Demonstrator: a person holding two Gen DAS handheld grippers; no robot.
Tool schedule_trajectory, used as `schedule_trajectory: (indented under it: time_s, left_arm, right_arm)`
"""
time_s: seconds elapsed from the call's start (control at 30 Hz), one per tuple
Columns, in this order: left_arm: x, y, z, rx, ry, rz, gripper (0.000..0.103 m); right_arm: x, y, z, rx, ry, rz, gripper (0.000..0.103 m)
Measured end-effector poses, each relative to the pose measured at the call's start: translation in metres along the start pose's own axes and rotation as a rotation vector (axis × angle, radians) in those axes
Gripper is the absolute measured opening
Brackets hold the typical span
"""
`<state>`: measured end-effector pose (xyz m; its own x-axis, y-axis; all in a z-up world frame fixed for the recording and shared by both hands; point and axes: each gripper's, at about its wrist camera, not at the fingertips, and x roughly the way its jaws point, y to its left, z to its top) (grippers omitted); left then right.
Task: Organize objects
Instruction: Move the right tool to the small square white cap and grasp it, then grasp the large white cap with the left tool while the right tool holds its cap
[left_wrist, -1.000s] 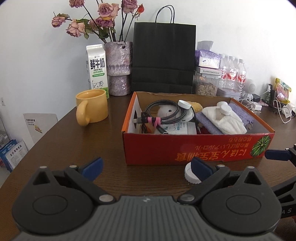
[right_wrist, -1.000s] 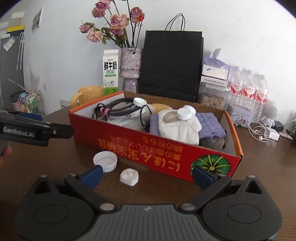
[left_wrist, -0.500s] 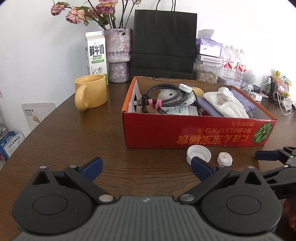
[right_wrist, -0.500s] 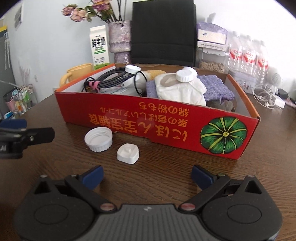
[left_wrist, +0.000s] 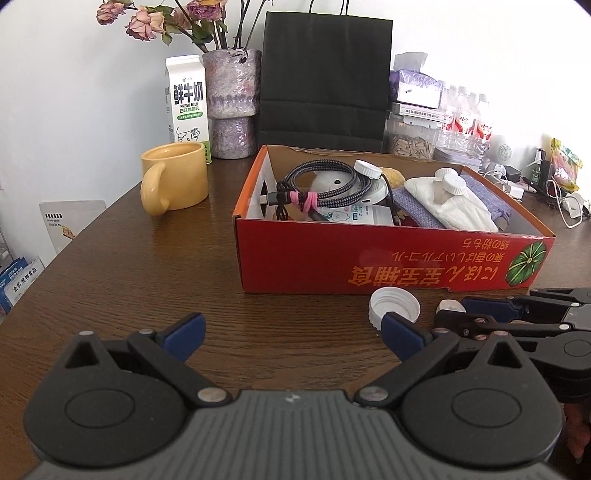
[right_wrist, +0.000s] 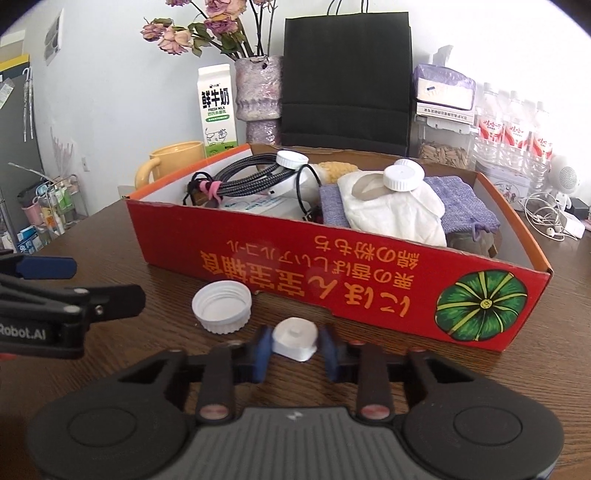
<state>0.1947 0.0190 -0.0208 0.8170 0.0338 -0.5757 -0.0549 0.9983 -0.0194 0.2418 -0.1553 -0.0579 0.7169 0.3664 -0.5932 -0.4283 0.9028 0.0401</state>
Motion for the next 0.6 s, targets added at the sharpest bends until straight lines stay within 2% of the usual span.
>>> schedule_trajectory:
  time_s: [0.23,0.6]
  left_arm:
    - [0.003,-0.006,0.004,0.012,-0.001,-0.011,0.103]
    - [0.018,-0.036,0.008,0.056,0.026,-0.061,0.103]
  right_arm:
    - [-0.008,0.0,-0.001,-0.006,-0.046,0.005,0.026]
    - [-0.019,-0.023,-0.006,0.017,-0.073,-0.039,0.026]
